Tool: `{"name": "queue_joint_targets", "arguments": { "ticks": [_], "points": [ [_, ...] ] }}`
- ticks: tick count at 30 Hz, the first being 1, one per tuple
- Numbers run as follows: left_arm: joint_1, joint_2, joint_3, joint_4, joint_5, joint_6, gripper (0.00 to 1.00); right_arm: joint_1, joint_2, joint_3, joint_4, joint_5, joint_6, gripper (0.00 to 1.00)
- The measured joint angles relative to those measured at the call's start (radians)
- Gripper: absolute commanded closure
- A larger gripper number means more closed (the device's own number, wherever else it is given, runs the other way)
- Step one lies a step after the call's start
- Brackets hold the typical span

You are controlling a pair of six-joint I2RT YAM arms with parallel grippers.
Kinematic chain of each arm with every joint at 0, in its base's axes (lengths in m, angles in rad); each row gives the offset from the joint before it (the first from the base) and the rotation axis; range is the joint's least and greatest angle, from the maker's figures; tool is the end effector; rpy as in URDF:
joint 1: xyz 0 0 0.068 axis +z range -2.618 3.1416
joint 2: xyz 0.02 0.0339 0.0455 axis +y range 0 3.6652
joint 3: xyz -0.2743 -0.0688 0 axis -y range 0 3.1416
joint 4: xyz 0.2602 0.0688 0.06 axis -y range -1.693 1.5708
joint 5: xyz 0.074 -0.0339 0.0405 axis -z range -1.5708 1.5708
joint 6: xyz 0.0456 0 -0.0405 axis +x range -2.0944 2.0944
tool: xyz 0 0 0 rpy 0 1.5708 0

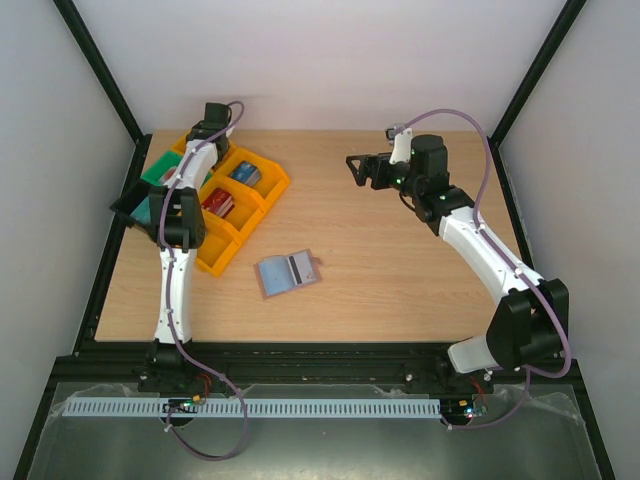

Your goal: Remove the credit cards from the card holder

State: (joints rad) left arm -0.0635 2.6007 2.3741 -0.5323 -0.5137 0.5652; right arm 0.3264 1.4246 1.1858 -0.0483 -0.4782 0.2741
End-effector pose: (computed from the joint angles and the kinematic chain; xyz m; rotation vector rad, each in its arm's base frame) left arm 0.6049 -0.0160 0.1765 0.4732 2.3116 0.8467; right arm 0.3313 0.1343 0.3492 -0.3921 1.8728 0.8544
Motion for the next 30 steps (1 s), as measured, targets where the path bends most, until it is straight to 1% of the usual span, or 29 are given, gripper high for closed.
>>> {"name": "queue_joint_targets", "arguments": {
  "ticks": [2, 6, 11, 16, 20, 22, 30],
  "points": [
    [0.000, 0.000, 0.000, 0.000, 0.000, 0.000, 0.42, 0.000, 0.000, 0.000, 0.000, -0.001, 0.000, 0.05],
    [0.003, 0.000, 0.000, -0.001, 0.001, 0.000, 0.47, 0.000, -0.001, 0.000, 0.001, -0.002, 0.000, 0.05],
    [0.011, 0.000, -0.002, -0.003, 0.013, 0.003, 0.48, 0.000, -0.006, 0.000, 0.001, -0.003, 0.000, 0.05],
    [0.026, -0.002, -0.017, -0.024, 0.097, 0.003, 0.48, 0.000, -0.006, 0.000, 0.002, -0.010, 0.000, 0.05],
    [0.027, -0.003, -0.036, -0.023, 0.167, 0.008, 0.55, -0.001, -0.006, 0.000, 0.002, -0.016, 0.000, 0.05],
    [0.027, -0.003, -0.037, -0.024, 0.174, 0.017, 0.59, -0.002, -0.006, 0.000, 0.002, -0.018, 0.000, 0.05],
    [0.029, -0.004, -0.047, -0.005, 0.152, 0.045, 0.66, -0.005, -0.006, 0.000, 0.002, -0.020, 0.000, 0.05]
  ]
}}
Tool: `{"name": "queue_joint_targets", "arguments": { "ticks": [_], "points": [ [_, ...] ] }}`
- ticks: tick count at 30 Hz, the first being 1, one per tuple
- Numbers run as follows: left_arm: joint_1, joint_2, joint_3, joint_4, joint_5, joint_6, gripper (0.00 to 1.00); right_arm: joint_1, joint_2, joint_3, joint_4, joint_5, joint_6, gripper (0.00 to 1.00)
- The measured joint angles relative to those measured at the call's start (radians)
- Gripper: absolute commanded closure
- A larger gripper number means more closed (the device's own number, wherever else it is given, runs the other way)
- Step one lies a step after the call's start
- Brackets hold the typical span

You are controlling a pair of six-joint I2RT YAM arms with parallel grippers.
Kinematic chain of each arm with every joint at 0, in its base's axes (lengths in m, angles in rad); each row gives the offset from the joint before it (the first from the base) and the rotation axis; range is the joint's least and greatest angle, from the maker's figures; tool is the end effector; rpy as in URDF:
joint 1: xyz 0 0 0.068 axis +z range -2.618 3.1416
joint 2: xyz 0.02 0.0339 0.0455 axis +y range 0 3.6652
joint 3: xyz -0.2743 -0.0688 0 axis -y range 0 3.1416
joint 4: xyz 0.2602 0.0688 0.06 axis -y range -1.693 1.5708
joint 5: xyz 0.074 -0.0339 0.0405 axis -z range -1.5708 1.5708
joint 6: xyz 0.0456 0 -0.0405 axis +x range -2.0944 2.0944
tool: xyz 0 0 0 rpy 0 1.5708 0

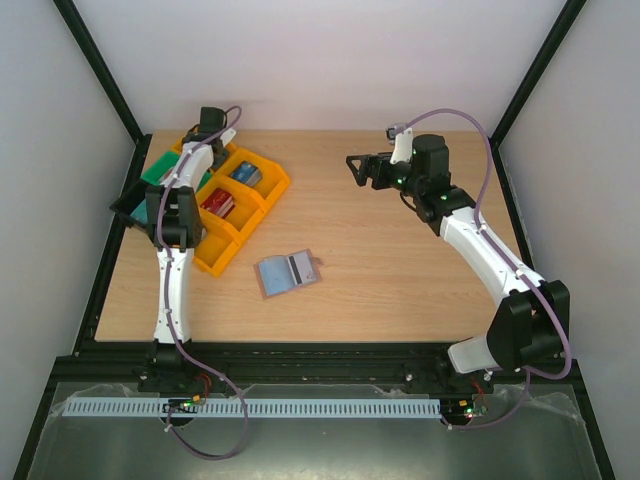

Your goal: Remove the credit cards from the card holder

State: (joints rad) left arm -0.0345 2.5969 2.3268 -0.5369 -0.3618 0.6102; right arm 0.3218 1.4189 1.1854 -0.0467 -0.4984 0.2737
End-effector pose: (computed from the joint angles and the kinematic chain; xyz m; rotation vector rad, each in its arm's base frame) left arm 0.6023 -0.0046 0.1598 0.5976 2.3498 0.6998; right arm 0.3300 0.1330 0.3513 -0.4038 1.8637 0.8693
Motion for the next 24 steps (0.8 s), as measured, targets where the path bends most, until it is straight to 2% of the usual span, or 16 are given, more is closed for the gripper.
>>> {"name": "queue_joint_targets", "arguments": {
  "ticks": [6, 11, 17, 20, 24],
  "points": [
    [0.003, -0.022, -0.013, -0.012, 0.035, 0.011, 0.63, 0.000, -0.006, 0.000, 0.000, 0.000, 0.000, 0.05],
    [0.016, -0.121, -0.084, -0.037, 0.202, 0.016, 0.61, 0.000, -0.011, 0.000, 0.000, 0.000, 0.000, 0.05],
    [0.027, -0.195, -0.071, -0.041, 0.358, -0.014, 0.64, -0.001, -0.011, 0.000, 0.000, 0.000, -0.001, 0.05],
    [0.029, -0.199, -0.065, -0.019, 0.363, -0.053, 0.67, -0.001, -0.011, 0.000, 0.000, 0.000, -0.002, 0.05],
    [0.040, -0.195, -0.065, 0.016, 0.304, -0.104, 0.69, -0.001, -0.011, 0.000, 0.000, -0.001, -0.001, 0.05]
  ]
}}
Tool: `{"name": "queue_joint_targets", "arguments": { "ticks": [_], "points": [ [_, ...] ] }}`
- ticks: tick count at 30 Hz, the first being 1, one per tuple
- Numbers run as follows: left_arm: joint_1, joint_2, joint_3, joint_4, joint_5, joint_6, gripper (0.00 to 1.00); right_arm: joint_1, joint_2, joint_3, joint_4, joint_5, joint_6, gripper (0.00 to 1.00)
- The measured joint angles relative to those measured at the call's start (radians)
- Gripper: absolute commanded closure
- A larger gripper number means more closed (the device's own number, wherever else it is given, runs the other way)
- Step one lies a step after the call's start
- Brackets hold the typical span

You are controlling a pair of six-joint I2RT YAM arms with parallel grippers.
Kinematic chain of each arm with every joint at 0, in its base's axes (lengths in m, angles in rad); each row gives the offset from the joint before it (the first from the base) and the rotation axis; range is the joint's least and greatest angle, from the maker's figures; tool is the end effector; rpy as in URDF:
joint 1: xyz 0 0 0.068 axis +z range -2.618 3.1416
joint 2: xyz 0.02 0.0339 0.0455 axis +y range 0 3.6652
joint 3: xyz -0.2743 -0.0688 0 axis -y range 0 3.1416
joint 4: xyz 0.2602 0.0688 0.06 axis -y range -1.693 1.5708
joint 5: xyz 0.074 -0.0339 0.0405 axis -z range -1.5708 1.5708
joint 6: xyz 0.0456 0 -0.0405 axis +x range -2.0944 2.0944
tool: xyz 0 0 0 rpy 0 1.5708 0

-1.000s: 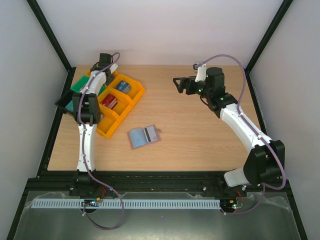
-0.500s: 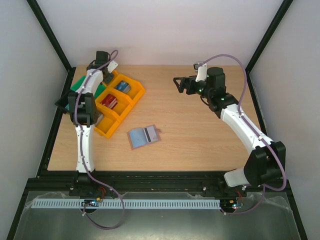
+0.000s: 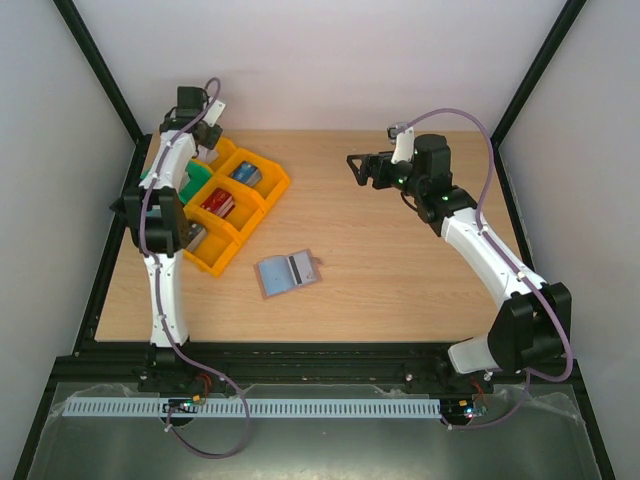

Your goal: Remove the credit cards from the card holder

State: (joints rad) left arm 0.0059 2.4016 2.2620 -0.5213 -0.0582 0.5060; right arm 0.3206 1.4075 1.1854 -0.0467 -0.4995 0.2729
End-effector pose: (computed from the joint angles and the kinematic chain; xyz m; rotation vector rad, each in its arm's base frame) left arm 0.5829 0.0061 0.2483 0.5263 2.1902 0.3424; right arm 0.3275 0.1318 0.3551 -0.4059 1.8517 0.8684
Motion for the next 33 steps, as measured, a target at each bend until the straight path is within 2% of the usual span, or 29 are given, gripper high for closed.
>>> {"name": "queue_joint_targets", "arguments": {
  "ticks": [6, 13, 28, 30, 33],
  "points": [
    [0.034, 0.014, 0.000, 0.066, -0.111, -0.062, 0.70, 0.000, 0.000, 0.000, 0.000, -0.001, 0.004, 0.05],
    [0.053, 0.082, 0.000, 0.103, -0.179, -0.080, 0.69, 0.000, 0.000, 0.003, 0.000, -0.006, 0.019, 0.05],
    [0.053, 0.164, 0.029, 0.111, -0.116, -0.069, 0.67, 0.000, -0.001, 0.031, 0.007, -0.020, 0.045, 0.04],
    [0.053, 0.164, 0.030, 0.111, -0.107, -0.066, 0.65, 0.000, -0.001, 0.031, 0.007, -0.021, 0.046, 0.04],
    [0.053, 0.164, 0.030, 0.111, -0.093, -0.061, 0.55, 0.000, -0.002, 0.031, 0.007, -0.022, 0.049, 0.04]
  ]
}}
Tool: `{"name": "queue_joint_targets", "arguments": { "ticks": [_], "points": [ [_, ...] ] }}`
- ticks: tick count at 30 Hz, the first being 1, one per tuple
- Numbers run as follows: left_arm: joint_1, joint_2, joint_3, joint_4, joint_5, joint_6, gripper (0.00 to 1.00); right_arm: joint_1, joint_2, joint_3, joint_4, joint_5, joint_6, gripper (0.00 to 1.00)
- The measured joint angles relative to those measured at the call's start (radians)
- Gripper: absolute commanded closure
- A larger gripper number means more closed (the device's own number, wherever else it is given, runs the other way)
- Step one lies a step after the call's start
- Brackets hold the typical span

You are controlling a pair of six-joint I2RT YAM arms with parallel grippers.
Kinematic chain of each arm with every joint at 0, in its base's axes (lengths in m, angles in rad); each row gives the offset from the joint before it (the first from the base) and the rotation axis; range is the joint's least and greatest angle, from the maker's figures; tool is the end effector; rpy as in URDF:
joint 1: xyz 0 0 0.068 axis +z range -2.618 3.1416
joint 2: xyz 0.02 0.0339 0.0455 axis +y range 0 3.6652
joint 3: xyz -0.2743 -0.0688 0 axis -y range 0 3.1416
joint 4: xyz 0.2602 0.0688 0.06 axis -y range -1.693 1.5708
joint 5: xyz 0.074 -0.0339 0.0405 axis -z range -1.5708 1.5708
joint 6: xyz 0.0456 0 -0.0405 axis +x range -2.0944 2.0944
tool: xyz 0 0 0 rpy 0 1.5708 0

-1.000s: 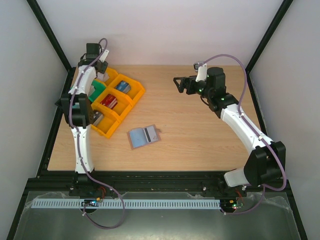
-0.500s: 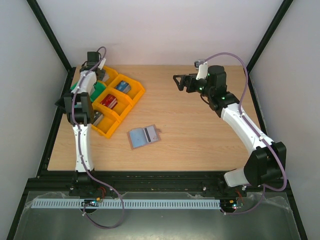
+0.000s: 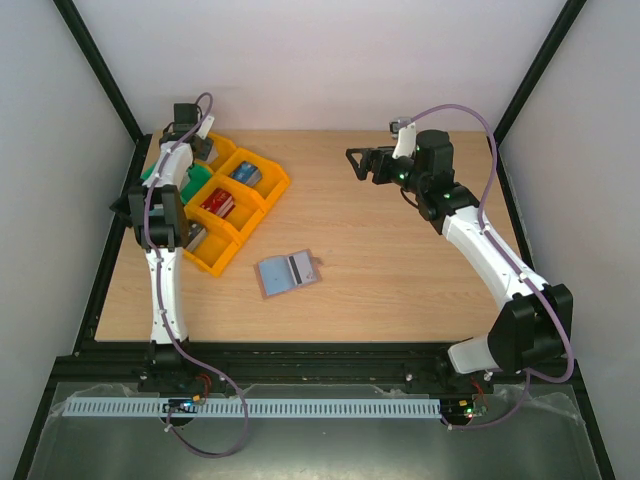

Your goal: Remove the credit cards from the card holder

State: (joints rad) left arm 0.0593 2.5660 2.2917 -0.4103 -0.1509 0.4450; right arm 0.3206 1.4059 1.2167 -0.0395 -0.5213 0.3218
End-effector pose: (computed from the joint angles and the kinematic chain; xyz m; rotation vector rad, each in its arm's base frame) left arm 0.6076 0.0429 0.1748 0.3570 2.2555 0.4373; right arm 0.3273 0.1326 0.3683 -0.3854 1.8252 0.9193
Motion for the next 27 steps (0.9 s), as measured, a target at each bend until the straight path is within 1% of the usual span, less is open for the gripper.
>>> {"name": "queue_joint_targets", "arguments": {
  "ticks": [5, 10, 18, 23, 27],
  "points": [
    [0.000, 0.000, 0.000, 0.002, 0.002, 0.009, 0.39, 0.000, -0.002, 0.000, 0.000, -0.001, 0.000, 0.04],
    [-0.011, 0.000, 0.000, 0.001, -0.008, 0.027, 0.29, 0.000, -0.010, 0.000, 0.000, -0.004, 0.001, 0.04],
    [-0.036, 0.000, 0.000, 0.002, -0.048, 0.063, 0.29, 0.000, -0.018, 0.000, 0.001, -0.005, 0.004, 0.04],
    [-0.043, -0.007, 0.000, 0.000, -0.048, 0.069, 0.28, 0.000, -0.019, 0.000, 0.002, -0.005, 0.005, 0.04],
    [-0.049, -0.059, 0.000, -0.022, -0.032, 0.071, 0.27, 0.000, -0.019, 0.000, 0.007, -0.004, 0.016, 0.08]
  ]
}}
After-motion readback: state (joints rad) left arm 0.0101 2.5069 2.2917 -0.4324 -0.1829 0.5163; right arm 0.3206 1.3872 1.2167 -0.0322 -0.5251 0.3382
